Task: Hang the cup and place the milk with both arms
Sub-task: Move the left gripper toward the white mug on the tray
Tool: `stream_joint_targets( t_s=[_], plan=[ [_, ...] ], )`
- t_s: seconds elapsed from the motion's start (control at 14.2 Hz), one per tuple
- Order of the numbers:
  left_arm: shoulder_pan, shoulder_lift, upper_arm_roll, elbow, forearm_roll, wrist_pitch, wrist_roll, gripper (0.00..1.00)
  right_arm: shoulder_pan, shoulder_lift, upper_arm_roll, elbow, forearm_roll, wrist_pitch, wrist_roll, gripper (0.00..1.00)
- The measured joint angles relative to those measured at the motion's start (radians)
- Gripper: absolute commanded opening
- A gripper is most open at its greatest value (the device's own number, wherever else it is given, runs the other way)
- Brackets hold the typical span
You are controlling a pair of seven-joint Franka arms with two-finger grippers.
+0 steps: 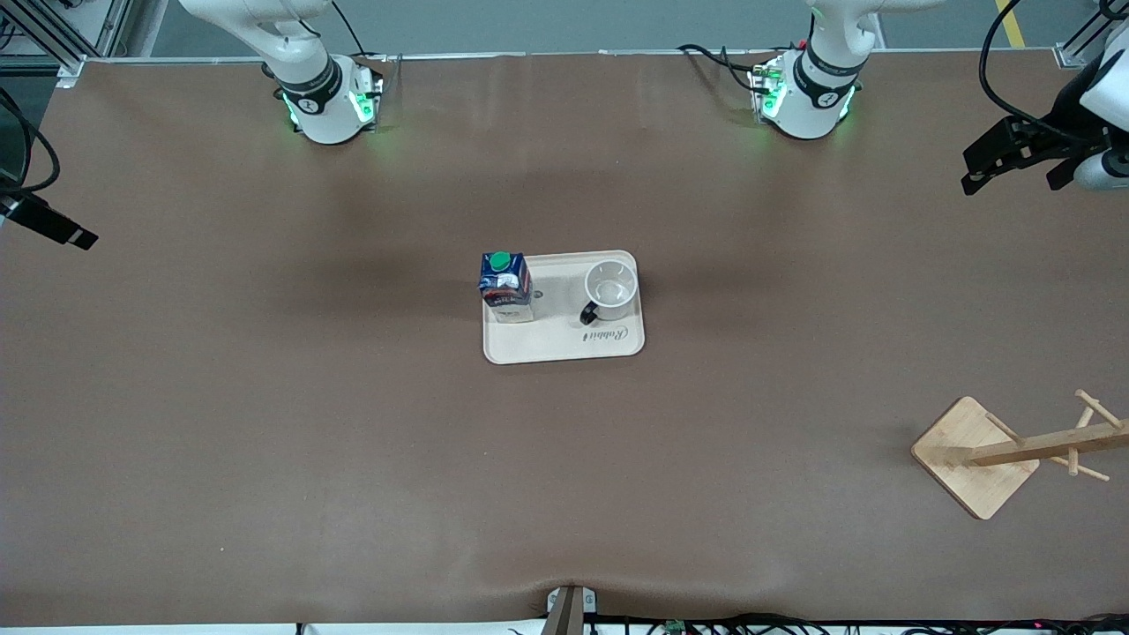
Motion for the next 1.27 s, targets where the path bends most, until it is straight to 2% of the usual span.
stream_joint_targets(
  t_s=[0.49, 0.71, 0.85, 0.99, 1.27],
  plan=[
    [-0.002, 0.002, -0.001, 0.009, 0.004, -0.019, 0.002, 1.00, -0.002, 0.002, 0.001, 0.015, 0.002, 0.003, 0.000, 1.00],
    [-0.022, 0.033, -0.019, 0.006, 0.004, -0.039, 0.007, 1.00, -0.001, 0.019, 0.008, 0.016, 0.006, 0.003, 0.000, 1.00],
    [-0.042, 0.070, -0.060, -0.008, 0.004, -0.057, 0.007, 1.00, -0.001, 0.032, 0.010, 0.017, 0.006, 0.004, 0.000, 1.00],
    [-0.051, 0.099, -0.131, -0.045, 0.004, -0.046, 0.004, 1.00, -0.001, 0.037, 0.009, 0.020, 0.006, 0.004, 0.000, 1.00],
    [-0.058, 0.113, -0.299, -0.181, 0.004, 0.105, -0.090, 1.00, -0.001, 0.037, 0.012, 0.029, 0.006, 0.000, 0.000, 1.00]
  ],
)
